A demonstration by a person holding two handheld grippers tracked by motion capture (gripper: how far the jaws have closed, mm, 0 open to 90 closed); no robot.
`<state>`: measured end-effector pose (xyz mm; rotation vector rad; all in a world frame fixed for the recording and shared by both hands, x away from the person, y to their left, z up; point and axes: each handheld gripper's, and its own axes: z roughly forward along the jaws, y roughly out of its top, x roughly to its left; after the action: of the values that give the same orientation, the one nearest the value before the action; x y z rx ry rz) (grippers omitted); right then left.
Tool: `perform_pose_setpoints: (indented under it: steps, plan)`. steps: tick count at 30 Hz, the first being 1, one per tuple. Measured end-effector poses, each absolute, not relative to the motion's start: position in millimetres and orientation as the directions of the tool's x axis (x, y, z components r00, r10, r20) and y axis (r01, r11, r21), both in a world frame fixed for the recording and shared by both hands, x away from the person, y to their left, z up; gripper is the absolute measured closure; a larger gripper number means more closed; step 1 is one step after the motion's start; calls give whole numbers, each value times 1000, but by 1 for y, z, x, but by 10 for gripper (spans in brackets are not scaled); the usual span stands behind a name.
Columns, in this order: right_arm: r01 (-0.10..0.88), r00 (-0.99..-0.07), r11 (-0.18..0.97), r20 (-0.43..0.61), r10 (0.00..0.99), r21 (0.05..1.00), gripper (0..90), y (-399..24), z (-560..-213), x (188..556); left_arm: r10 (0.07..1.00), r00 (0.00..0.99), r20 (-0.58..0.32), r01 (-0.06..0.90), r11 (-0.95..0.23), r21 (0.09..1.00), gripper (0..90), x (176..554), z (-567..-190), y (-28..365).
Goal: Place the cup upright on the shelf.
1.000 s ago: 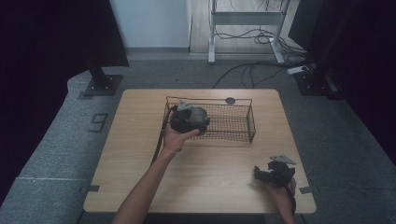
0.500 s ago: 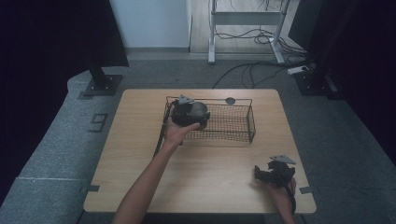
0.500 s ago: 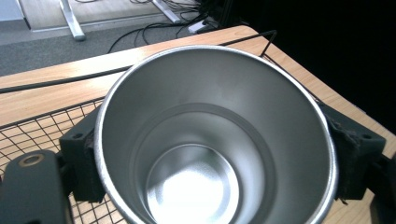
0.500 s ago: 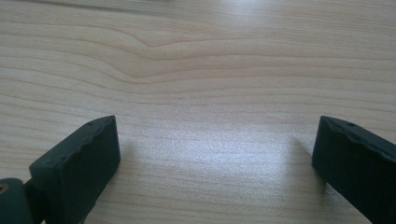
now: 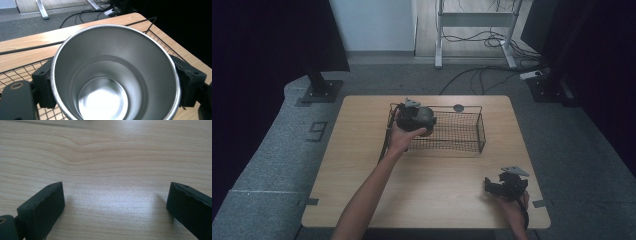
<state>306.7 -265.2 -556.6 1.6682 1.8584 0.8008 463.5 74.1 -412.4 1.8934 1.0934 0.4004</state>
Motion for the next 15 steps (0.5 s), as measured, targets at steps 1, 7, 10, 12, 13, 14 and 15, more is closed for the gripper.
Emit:
perform_pose_setpoints:
  steps: [1, 7, 10, 12, 13, 14, 15]
  plan:
    - [691, -111, 69, 12, 994, 719, 16, -265, -557, 307, 818, 557, -146, 531, -216, 819, 141, 466, -413, 74]
    - [691, -110, 68, 12, 994, 720, 19, -265, -557, 307, 822, 550, -146, 540, -217, 814, 141, 475, -418, 70]
    - [691, -110, 67, 13, 994, 720, 19, -265, -557, 307, 826, 543, -152, 546, -210, 811, 141, 480, -421, 69]
    - [691, -110, 67, 13, 994, 720, 20, -265, -557, 307, 828, 540, -151, 550, -211, 808, 141, 482, -424, 68]
    - [691, -109, 67, 13, 994, 720, 20, -265, -557, 307, 829, 540, -149, 551, -214, 807, 141, 483, -426, 68]
    - [691, -109, 66, 13, 994, 720, 20, -265, -556, 307, 831, 536, -148, 556, -216, 803, 141, 485, -427, 68]
    - [691, -109, 67, 13, 994, 720, 19, -265, -557, 307, 833, 533, -152, 559, -211, 802, 141, 486, -429, 68]
